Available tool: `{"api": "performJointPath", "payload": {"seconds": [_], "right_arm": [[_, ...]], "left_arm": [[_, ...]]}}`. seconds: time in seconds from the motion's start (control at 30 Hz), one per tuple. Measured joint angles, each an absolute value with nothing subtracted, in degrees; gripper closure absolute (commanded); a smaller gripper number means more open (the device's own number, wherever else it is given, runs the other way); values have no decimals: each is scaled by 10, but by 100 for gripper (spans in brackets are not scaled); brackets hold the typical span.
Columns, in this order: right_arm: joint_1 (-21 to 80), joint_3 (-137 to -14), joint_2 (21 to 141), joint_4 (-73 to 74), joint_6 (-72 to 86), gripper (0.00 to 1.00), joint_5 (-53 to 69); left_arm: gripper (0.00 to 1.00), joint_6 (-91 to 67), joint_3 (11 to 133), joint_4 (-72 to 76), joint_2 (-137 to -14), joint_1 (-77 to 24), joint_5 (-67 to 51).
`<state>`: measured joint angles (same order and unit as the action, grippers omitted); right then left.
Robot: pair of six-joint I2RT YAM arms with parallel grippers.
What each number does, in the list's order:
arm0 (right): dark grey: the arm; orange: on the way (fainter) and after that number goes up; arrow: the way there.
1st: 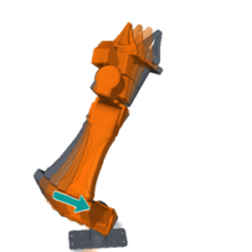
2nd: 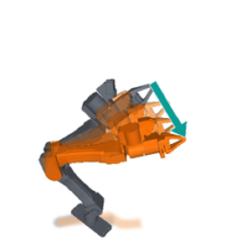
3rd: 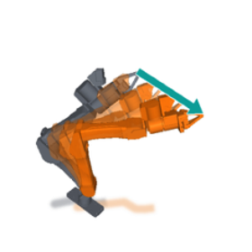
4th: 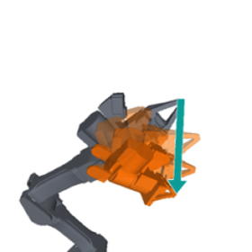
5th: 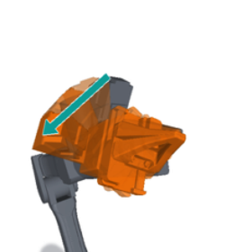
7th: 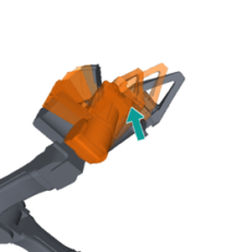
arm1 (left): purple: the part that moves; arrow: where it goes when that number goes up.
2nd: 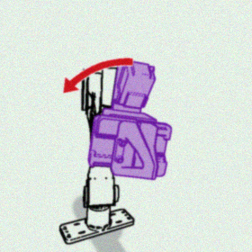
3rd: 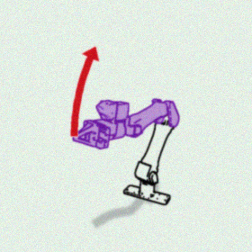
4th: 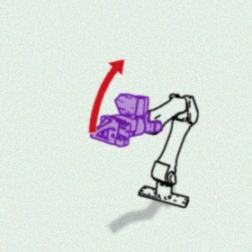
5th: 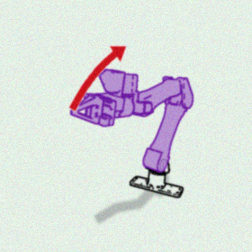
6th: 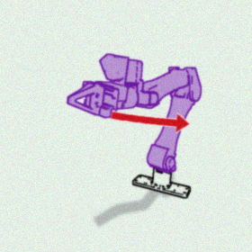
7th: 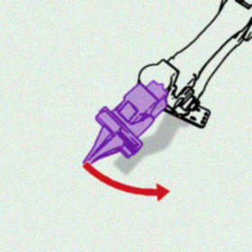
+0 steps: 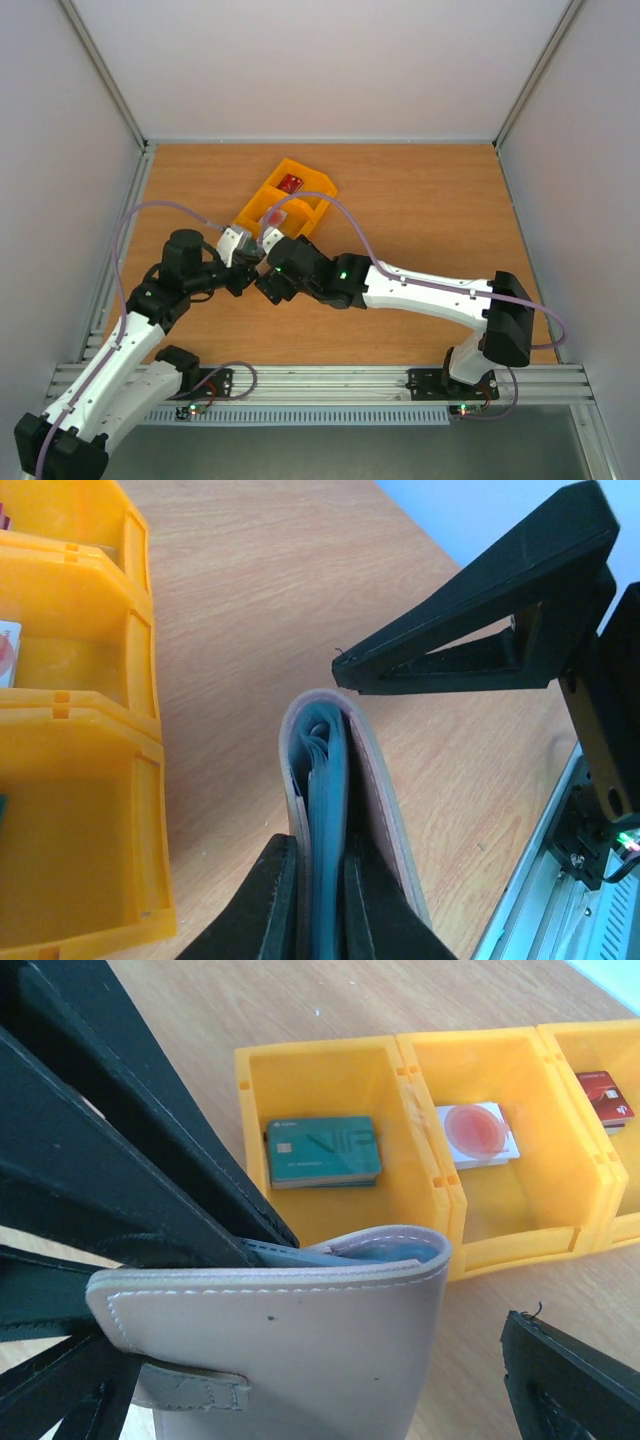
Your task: Take the credit cards out of the card holder
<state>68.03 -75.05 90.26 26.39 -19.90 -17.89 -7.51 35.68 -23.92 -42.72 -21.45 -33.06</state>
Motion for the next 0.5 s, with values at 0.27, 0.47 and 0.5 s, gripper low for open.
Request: {"api": "performJointPath", "payload": {"seconds": [0.27, 0.47, 0.5], "right_arm": [[678, -765, 919, 270, -195, 11, -192], [644, -739, 890, 249, -199, 35, -105], [640, -736, 883, 249, -203, 37, -95]], "left_arm": [[100, -81, 357, -228, -427, -212, -328], [100, -80, 357, -202, -427, -213, -341], [100, -80, 357, -199, -427, -213, -345]]}}
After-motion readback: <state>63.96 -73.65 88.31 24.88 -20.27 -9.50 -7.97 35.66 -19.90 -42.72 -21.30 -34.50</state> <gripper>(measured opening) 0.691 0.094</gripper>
